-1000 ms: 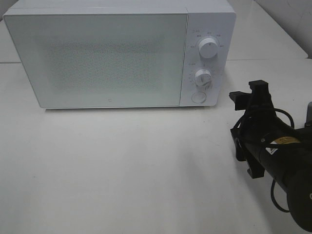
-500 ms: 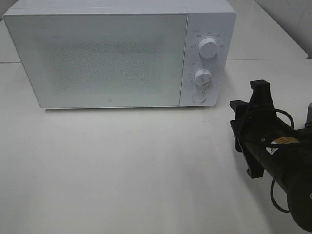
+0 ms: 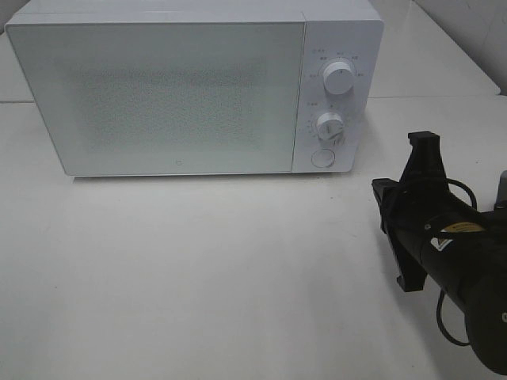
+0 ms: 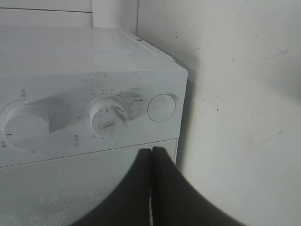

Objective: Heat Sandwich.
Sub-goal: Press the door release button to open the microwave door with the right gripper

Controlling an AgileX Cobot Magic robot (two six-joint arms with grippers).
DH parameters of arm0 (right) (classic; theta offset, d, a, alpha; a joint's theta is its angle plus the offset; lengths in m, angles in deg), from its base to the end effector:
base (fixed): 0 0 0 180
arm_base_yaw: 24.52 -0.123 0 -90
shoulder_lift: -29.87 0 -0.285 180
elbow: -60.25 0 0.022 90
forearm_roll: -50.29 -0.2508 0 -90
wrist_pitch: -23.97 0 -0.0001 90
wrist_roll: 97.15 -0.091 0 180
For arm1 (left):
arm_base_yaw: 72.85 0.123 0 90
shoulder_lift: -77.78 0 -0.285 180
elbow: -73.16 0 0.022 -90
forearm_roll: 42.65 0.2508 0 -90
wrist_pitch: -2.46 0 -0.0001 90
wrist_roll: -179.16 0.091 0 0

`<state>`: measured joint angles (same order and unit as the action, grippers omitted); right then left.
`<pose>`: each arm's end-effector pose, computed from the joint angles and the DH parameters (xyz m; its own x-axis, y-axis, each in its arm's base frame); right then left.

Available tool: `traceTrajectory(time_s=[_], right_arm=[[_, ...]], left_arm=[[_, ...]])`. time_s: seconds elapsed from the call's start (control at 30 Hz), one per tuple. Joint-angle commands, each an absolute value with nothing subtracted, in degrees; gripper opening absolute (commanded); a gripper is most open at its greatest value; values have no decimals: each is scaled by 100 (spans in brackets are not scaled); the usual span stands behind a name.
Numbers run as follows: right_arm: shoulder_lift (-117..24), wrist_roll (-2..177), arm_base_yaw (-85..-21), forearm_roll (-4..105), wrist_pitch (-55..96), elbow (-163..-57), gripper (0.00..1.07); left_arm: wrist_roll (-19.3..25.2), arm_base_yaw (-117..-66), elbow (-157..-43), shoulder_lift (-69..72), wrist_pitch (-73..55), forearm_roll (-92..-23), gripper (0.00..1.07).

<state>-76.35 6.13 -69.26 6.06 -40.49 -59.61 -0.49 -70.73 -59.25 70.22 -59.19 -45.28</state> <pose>0.2012 0.1188 0.1338 -0.0852 0.9947 -0.0581 0.2612 0.0785 0.9621 -0.0080 -0.0040 0.2808 -0.4501 -0.0324 -0.8924 -0.0080 0.9994 -0.0322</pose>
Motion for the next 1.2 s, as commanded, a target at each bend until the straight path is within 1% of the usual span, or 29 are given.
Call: traceTrajectory(time_s=[0.03, 0.5, 0.73, 1.2], right_arm=[[-7635, 607, -6926, 658, -3820, -6116, 0], [-8179, 636, -6915, 681, -3476, -6838, 0], [-8472, 636, -6514, 1173, -3155, -7279, 0], [-8959, 664, -5969, 1534, -2789, -7869, 0]], left_arm=[[-84, -7073, -5925, 7171, -5862, -4551, 98], [-84, -7073, -5925, 7171, -5862, -4551, 98], [-84, -7073, -5925, 7171, -5862, -4551, 98], [-84, -7073, -5925, 7171, -5862, -4551, 98]])
